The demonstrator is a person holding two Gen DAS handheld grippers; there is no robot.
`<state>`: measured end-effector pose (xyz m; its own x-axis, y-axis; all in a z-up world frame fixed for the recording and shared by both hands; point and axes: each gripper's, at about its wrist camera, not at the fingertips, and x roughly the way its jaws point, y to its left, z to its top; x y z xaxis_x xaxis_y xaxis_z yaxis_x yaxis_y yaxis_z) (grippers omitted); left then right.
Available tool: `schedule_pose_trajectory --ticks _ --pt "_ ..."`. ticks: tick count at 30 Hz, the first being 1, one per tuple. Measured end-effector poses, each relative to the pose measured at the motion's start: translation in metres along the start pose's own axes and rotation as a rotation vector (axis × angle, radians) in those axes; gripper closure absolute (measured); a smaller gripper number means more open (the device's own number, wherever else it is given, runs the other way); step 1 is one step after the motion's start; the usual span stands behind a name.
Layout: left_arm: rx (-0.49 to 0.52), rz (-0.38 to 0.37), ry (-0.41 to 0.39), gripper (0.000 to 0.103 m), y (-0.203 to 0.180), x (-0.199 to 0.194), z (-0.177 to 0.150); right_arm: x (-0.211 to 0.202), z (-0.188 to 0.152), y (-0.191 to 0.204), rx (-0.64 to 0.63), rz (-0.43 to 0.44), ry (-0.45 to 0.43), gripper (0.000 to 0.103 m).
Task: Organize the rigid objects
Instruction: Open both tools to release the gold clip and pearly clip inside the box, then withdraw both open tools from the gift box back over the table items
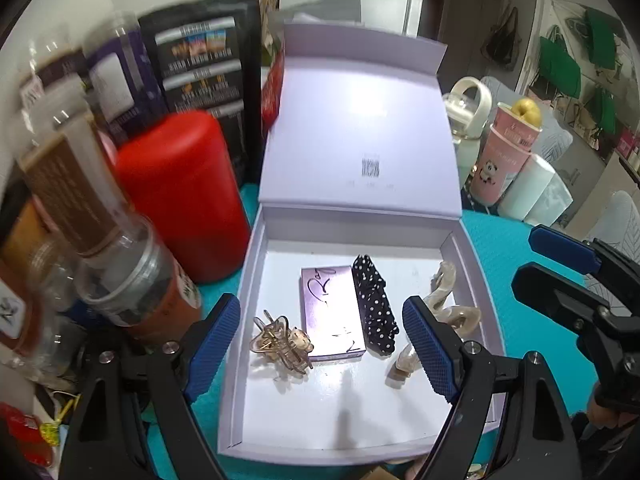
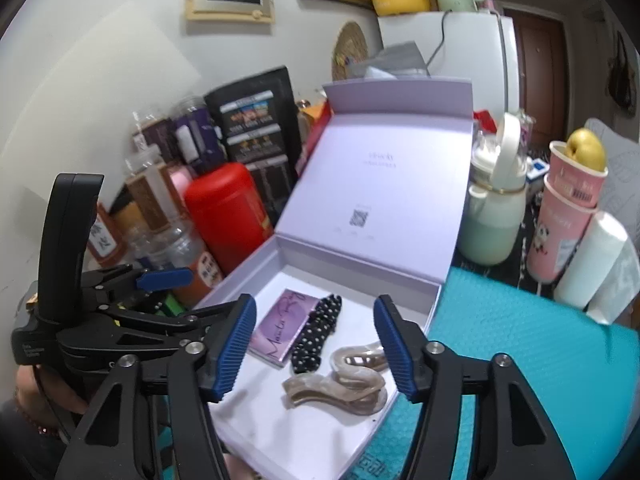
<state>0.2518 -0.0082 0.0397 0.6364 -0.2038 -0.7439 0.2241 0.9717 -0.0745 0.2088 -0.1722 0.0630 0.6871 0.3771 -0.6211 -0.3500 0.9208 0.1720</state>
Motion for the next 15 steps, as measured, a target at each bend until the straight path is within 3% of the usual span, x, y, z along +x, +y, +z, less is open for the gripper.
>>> schedule_pose_trajectory --ticks 8,13,15 --pt "0.008 0.008 -0.056 0.019 -0.007 -0.039 -0.003 -0.037 0.009 0.018 -0.038 -0.02 -0.049 0.034" --pt "0.014 0.019 -0.084 0.005 -0.009 -0.062 -0.009 -0.056 0.009 0.029 -0.062 -0.031 -0.071 0.033" --pt "0.013 0.021 -0.093 0.004 -0.01 -0.072 -0.012 -0.064 0.008 0.033 -0.064 -0.032 -0.08 0.029"
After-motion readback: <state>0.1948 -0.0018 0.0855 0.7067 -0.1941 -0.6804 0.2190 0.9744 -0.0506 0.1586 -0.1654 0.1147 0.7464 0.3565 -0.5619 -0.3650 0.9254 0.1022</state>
